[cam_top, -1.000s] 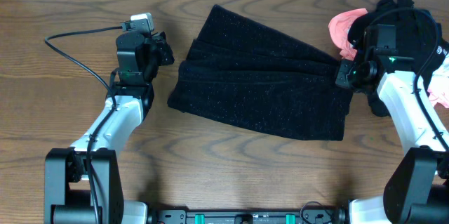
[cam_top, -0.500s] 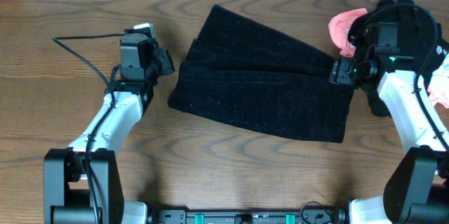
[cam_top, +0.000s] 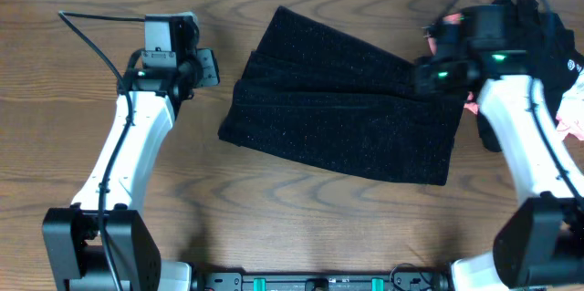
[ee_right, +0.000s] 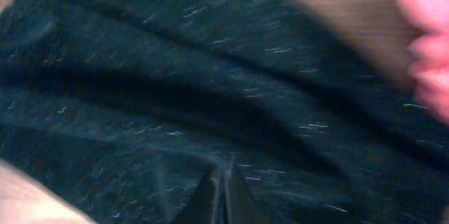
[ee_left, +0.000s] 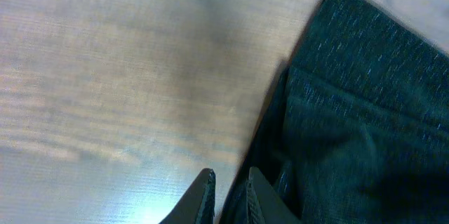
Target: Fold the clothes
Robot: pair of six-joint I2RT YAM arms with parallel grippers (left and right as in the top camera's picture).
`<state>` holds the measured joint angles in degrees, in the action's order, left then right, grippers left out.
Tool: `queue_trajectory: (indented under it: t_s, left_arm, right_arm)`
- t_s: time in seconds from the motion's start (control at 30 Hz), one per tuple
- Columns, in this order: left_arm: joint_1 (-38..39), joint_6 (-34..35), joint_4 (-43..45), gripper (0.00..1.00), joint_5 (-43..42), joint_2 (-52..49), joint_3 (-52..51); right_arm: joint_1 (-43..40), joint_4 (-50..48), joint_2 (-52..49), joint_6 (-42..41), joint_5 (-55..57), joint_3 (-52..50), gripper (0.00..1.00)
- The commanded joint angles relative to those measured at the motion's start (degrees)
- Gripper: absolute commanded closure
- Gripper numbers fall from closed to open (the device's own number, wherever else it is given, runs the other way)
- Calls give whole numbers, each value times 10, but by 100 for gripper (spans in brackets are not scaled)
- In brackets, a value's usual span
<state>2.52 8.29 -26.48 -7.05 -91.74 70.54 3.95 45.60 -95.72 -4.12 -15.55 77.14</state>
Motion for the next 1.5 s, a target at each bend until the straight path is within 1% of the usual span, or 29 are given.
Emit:
queue_trajectory:
  t_s: [0.0,0.17,0.3,0.5,0.73,0.87,1.03,1.13,1.27,1.37,1.47]
  left_arm:
    - [-13,-12,-43,83,7,-3,27]
    - [-37,-12,-116,83,7,-3,38]
    - [-56,-12,-150,83,7,-3,38]
    - [-71,-12,-168,83,7,-3,38]
    - [-72,-12,-171,83,7,-3,38]
    - [-72,-12,-170,83,7,-3,38]
    - [-72,-12,-170,83,7,-3,38]
    - [-72,-12,-170,83,7,-3,38]
    - [-72,-12,-170,83,9,-3,38]
    - [-72,-12,-172,83,27,-3,38]
    - [-72,-12,-177,83,45,-3,38]
  right_arm:
    - [50,0,-43,-15,7,2,99]
    - [92,-30,-106,-56,52,2,99]
    - [101,-76,-150,-72,53,2,99]
    - [108,-146,-228,-81,50,2,99]
    - [112,-168,-265,-82,50,2,99]
    - [124,-174,-266,-36,46,2,99]
    - [160,-170,-272,69,47,2,99]
    - [187,-169,-280,115,49,2,99]
    - [218,-168,-287,156,49,2,99]
    - [239,-159,-288,194,52,2,99]
    - [252,-138,-288,212,68,2,99]
